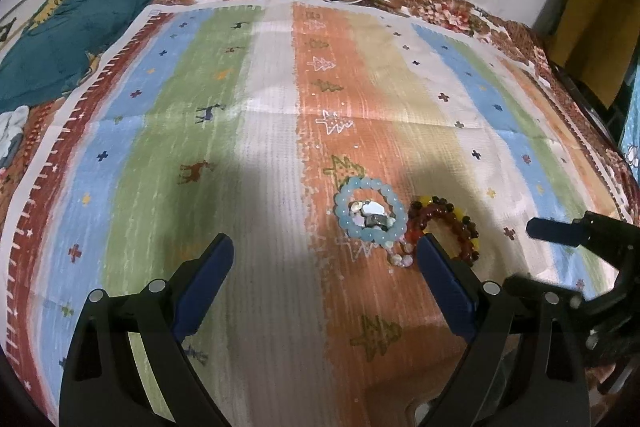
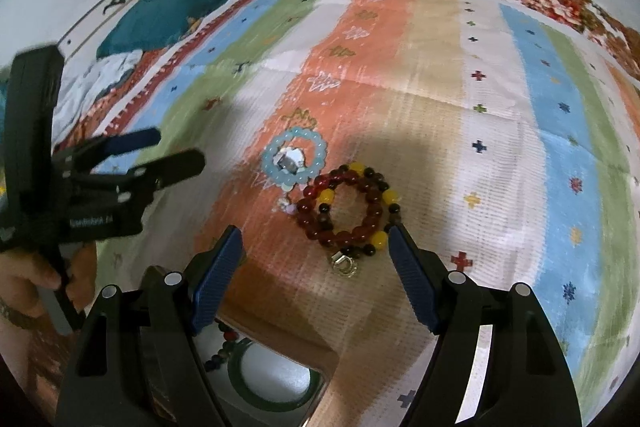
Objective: Organize jewelry
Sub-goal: 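Grasp the pale blue bead bracelet with the left tool while the right grasps the red bead bracelet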
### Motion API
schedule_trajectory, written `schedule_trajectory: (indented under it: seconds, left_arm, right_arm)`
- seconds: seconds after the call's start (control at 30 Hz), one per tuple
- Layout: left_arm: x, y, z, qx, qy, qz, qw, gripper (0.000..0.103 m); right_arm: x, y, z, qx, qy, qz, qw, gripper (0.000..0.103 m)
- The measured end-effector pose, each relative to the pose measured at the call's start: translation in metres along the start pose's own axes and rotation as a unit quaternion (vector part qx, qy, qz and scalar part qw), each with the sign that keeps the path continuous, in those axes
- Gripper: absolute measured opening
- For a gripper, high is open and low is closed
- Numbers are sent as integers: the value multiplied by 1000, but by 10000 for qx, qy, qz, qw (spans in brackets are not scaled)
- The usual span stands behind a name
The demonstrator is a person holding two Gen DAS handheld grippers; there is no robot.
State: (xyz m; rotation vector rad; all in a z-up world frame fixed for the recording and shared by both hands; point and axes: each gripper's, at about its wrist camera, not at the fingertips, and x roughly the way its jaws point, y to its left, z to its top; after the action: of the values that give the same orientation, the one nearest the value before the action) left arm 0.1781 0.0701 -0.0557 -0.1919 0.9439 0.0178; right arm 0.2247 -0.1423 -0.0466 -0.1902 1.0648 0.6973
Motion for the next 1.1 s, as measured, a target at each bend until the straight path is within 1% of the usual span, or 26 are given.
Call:
schedule_trajectory:
  seconds: [0.4, 0.83, 0.87, 0.9, 1.0, 1.03, 1.1]
  left_arm:
    - [29, 3, 11, 94, 169, 75, 9998, 90]
    - [62, 0, 21, 248, 366, 215, 9988, 88]
    - [64, 0, 22, 261, 379, 221, 9987, 86]
    - [67, -1, 22, 274, 399, 225, 9986, 84]
    - [71, -3, 23, 322, 433, 213, 9983, 78]
    - [72, -4, 23, 350, 442, 204, 9982, 77]
    - [75, -6, 23, 400, 472, 167, 9979, 69]
  right_arm:
    - [27, 12, 2, -513, 211, -112, 9984, 76]
    - [50, 18, 7, -757, 406, 51, 9963, 75]
    - [51, 19, 7, -769, 419, 75, 9961, 74]
    - [52, 19, 7, -797, 436, 99, 9958, 70]
    - [57, 20, 7, -823, 512, 102, 9952, 62]
    - [58, 19, 8, -810, 523, 102, 9953, 61]
    - [60, 16, 8, -760, 534, 134, 9956, 59]
